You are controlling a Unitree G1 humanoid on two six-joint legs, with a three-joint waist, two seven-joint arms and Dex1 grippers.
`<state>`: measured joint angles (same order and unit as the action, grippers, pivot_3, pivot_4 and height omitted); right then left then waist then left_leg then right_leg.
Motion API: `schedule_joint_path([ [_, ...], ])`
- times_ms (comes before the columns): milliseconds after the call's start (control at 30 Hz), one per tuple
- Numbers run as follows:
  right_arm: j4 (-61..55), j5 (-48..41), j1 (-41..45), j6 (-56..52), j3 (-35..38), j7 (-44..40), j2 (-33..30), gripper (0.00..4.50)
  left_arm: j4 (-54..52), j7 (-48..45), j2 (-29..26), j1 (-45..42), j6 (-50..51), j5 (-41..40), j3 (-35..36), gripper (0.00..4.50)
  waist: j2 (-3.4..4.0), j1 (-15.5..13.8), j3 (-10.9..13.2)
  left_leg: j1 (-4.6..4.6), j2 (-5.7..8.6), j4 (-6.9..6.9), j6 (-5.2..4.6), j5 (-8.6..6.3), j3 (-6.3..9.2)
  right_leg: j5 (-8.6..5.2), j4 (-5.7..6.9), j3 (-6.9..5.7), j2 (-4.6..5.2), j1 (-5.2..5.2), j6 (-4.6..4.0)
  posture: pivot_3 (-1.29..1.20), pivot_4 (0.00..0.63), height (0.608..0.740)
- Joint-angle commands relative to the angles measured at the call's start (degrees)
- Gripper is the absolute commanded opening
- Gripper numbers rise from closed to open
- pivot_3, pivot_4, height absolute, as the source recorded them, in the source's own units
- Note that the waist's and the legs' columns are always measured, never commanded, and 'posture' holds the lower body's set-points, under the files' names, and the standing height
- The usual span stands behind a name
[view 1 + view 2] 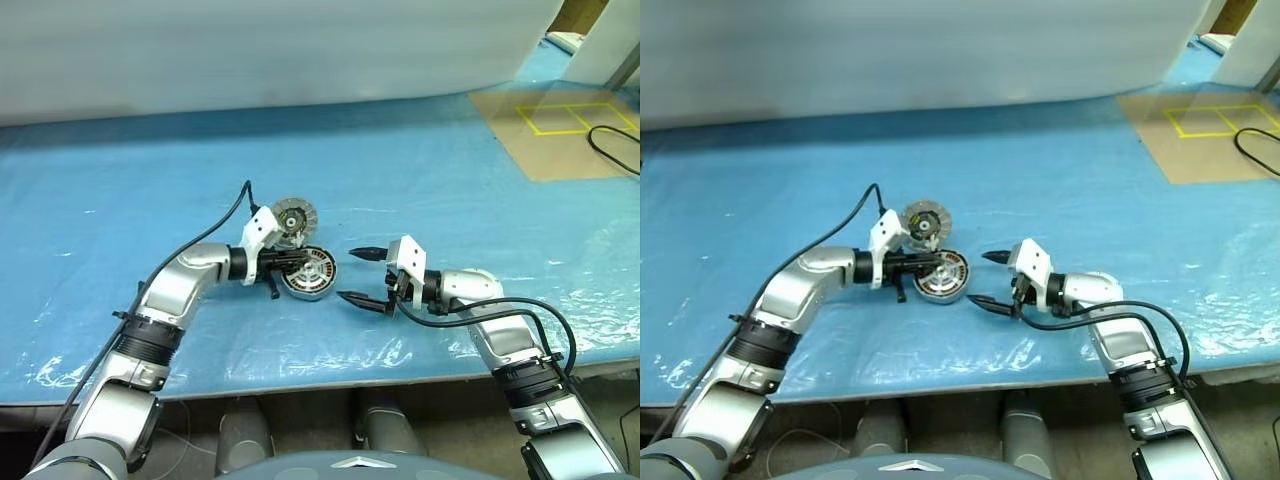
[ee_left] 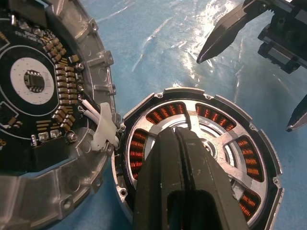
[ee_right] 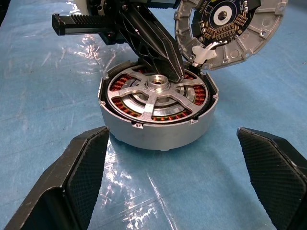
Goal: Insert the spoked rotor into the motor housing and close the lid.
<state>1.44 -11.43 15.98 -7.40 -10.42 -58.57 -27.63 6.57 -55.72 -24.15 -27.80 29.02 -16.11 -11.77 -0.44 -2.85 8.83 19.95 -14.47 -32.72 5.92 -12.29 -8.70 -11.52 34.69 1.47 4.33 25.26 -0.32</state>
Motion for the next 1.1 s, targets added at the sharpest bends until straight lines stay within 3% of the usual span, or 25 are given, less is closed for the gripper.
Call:
schedule_joint_path([
  [33, -1.51, -0.62, 0.71, 0.70, 0.19, -0.09, 0.05, 4.50, -0.76, -1.79, -0.02, 1.55, -1.48, 0.06, -1.25, 0.04, 0.00, 0.03, 0.00, 0.00, 0.00, 0.00, 0.00, 0.00, 0.00, 0.00, 0.00, 0.00, 0.00, 0.00, 0.00, 0.00, 0.150, 0.740],
  [333, -1.13, -1.86, 2.13, -0.06, 0.65, -0.55, 0.87, 4.50, -4.33, -4.59, -0.02, 4.42, -5.58, -5.66, 4.26, 0.04, -0.02, 0.16, 0.02, 0.03, -0.03, 0.01, 0.00, 0.00, 0.00, 0.00, 0.00, 0.00, -0.01, 0.04, 0.00, 0.00, 0.150, 0.740],
  [767, -0.12, -2.60, 4.03, -0.72, 0.45, -1.87, 1.88, 4.50, -8.66, -5.86, -1.91, 9.64, -11.30, -7.58, 7.77, 0.04, -0.03, 0.30, 0.02, 0.02, -0.06, 0.01, 0.00, 0.00, -0.01, 0.00, 0.01, -0.01, -0.02, 0.05, 0.00, 0.00, 0.150, 0.740],
  [867, 0.18, -2.79, 4.59, -0.81, 0.46, -2.09, 2.12, 4.50, -10.18, -5.64, -2.19, 11.66, -12.22, -8.32, 8.89, 0.61, -0.03, 0.43, 0.02, 0.00, -0.07, 0.02, 0.00, 0.00, -0.01, 0.00, 0.01, 0.00, -0.03, 0.05, 0.00, 0.00, 0.150, 0.740],
  [1100, 1.82, -2.98, 5.93, -0.75, 0.14, -2.67, 3.04, 4.50, -12.72, -4.63, -3.15, 17.94, -14.90, -8.67, 11.44, 2.95, -0.02, 0.45, 0.02, 0.00, -0.12, 0.02, 0.00, -0.01, -0.02, 0.00, 0.02, -0.02, -0.05, 0.06, 0.00, 0.00, 0.150, 0.740],
])
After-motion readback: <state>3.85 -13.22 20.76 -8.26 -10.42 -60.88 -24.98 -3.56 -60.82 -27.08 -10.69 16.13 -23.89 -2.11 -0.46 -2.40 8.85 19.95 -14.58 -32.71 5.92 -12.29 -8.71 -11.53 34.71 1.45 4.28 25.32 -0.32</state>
